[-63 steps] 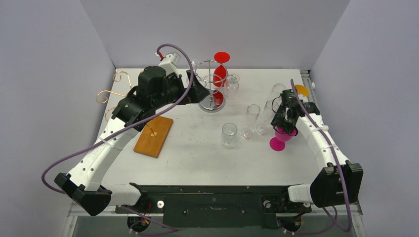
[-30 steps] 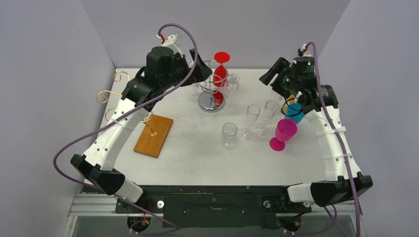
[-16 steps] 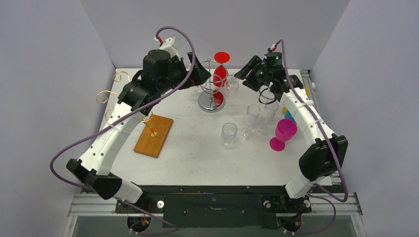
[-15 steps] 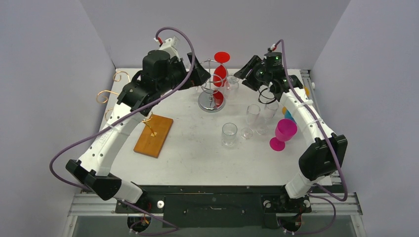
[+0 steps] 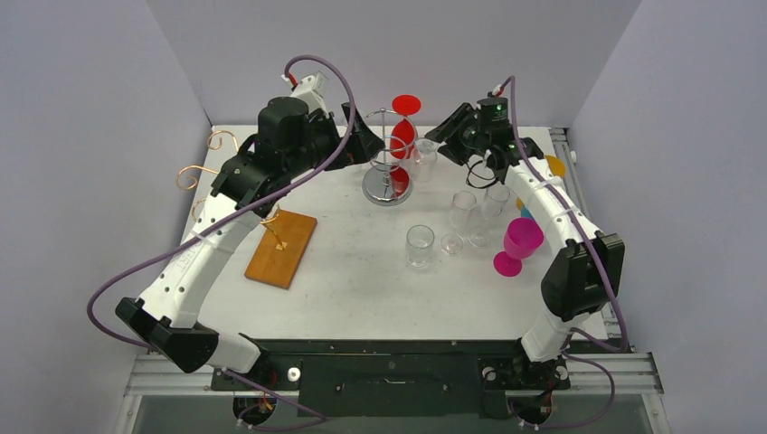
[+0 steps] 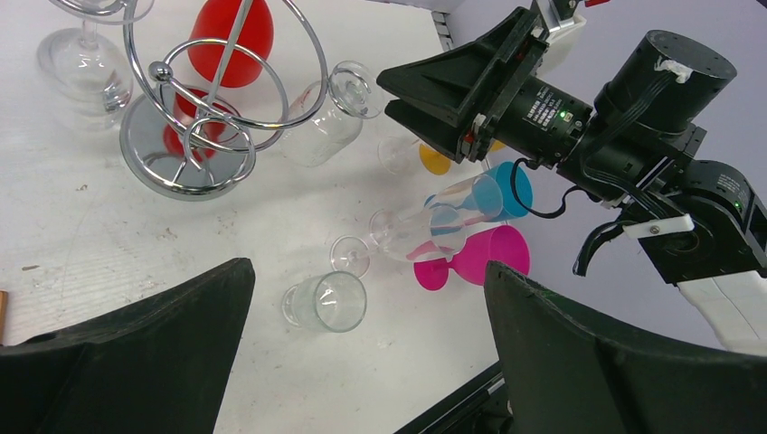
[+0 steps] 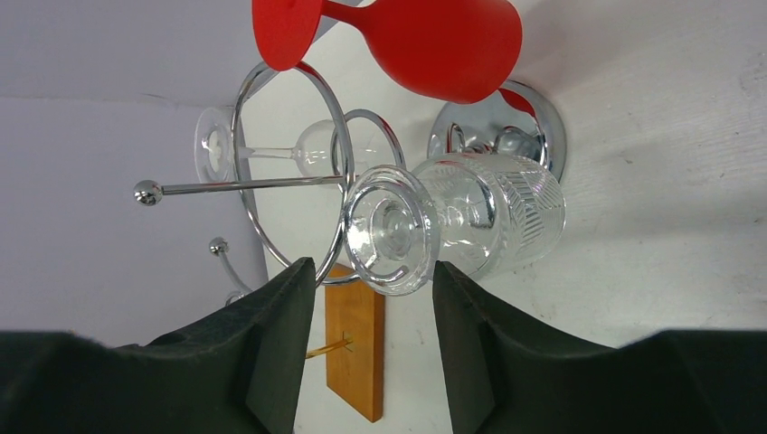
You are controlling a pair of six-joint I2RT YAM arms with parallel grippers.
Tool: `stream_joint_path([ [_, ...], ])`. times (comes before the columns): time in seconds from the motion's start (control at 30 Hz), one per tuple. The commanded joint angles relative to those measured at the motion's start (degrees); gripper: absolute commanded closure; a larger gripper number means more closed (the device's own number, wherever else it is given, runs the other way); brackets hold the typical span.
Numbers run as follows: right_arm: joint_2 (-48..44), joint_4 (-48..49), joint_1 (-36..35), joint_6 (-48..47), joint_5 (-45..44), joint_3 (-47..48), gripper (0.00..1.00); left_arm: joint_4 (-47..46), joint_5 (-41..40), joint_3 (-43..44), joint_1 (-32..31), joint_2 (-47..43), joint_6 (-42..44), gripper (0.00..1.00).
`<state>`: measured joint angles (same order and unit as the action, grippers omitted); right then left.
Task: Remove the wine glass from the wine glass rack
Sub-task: Pick up the wine glass from the wine rack.
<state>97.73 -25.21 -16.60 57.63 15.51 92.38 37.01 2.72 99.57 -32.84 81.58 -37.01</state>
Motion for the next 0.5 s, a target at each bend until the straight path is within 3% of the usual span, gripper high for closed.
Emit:
stream_joint_path([
  [0.0, 0.14, 1.79, -0.36, 0.54, -1.84, -0.67, 0.54, -2.58, 0.98, -0.23, 0.47, -2.30, 0.93, 0.04],
  [0.47, 1.71, 3.22, -0.45, 1.86, -2.54, -1.01, 0.57, -2.99, 1.94, -0.93, 1.32, -2.63, 0.69, 0.04],
])
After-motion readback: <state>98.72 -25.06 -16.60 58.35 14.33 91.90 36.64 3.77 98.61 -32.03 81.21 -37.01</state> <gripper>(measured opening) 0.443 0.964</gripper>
